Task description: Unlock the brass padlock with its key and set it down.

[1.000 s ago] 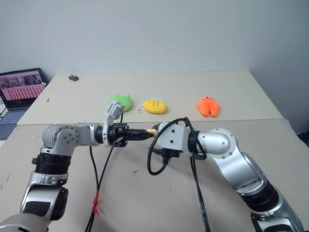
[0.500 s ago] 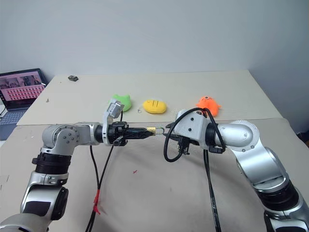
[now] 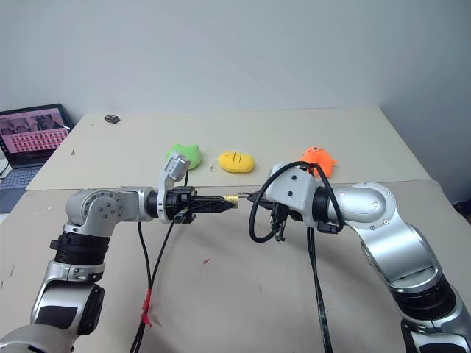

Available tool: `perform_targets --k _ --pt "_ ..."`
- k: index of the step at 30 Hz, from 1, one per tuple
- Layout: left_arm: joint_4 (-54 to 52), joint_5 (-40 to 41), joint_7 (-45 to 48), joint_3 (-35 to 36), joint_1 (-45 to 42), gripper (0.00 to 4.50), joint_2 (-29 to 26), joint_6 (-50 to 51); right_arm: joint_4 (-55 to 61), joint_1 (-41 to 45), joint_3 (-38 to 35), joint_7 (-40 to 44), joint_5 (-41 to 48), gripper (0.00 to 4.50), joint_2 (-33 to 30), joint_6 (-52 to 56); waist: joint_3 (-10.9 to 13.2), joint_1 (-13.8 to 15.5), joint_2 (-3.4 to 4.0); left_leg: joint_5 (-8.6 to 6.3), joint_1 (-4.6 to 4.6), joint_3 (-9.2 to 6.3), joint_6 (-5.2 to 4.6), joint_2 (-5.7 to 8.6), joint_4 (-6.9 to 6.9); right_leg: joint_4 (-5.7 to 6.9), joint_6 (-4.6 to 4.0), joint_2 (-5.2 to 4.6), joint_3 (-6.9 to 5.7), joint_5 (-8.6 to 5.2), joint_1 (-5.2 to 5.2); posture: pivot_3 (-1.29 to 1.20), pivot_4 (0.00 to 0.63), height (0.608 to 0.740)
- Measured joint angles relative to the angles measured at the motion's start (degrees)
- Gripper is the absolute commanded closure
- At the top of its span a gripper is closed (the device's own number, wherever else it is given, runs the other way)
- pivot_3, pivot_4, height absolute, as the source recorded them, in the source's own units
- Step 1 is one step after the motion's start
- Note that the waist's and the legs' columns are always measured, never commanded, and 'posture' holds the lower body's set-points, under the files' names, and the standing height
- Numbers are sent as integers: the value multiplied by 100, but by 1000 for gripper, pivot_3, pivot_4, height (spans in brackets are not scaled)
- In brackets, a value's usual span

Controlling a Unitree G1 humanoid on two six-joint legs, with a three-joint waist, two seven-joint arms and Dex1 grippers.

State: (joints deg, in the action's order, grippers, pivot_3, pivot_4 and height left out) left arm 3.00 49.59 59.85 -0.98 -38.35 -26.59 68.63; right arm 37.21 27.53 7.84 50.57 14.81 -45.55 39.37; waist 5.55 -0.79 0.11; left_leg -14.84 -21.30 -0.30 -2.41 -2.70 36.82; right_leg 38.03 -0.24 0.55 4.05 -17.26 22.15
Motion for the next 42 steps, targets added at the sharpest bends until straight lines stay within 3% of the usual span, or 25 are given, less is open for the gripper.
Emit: perform_targets --k 12,26,29,34,42 --pt "0 -2 -2 -7 2 4500 -2 -12 -51 140 -300 -47 308 4466 -93 219 0 1 -1 0 -1 1 0 1 0 -1 1 -2 2 0 0 0 150 655" --pt "-96 -2 -69 -37 92 4500 13 -10 -135 318 -965 242 1494 4466 -590 1010 2 4 -3 0 -3 3 0 0 -4 -4 -4 -2 3 2 0 0 150 655" --pt "-97 -2 -74 -37 96 4500 13 -11 -31 327 -1141 355 2092 4466 -672 1408 5 -1 -8 0 -2 3 -1 -1 -6 -3 -4 -1 2 2 0 0 150 655" --pt "-96 -16 -74 -45 95 4500 32 -97 321 325 -1091 213 2655 4466 -649 1762 7 -1 -10 0 -1 2 0 -3 -8 -3 4 0 2 -2 -1 0 150 655" --pt "-96 -24 -74 -106 95 4500 34 -124 399 321 -581 -273 2566 4466 -389 1718 6 4 -9 1 -2 3 2 -2 -8 -4 10 -3 3 -6 -1 0 150 655"
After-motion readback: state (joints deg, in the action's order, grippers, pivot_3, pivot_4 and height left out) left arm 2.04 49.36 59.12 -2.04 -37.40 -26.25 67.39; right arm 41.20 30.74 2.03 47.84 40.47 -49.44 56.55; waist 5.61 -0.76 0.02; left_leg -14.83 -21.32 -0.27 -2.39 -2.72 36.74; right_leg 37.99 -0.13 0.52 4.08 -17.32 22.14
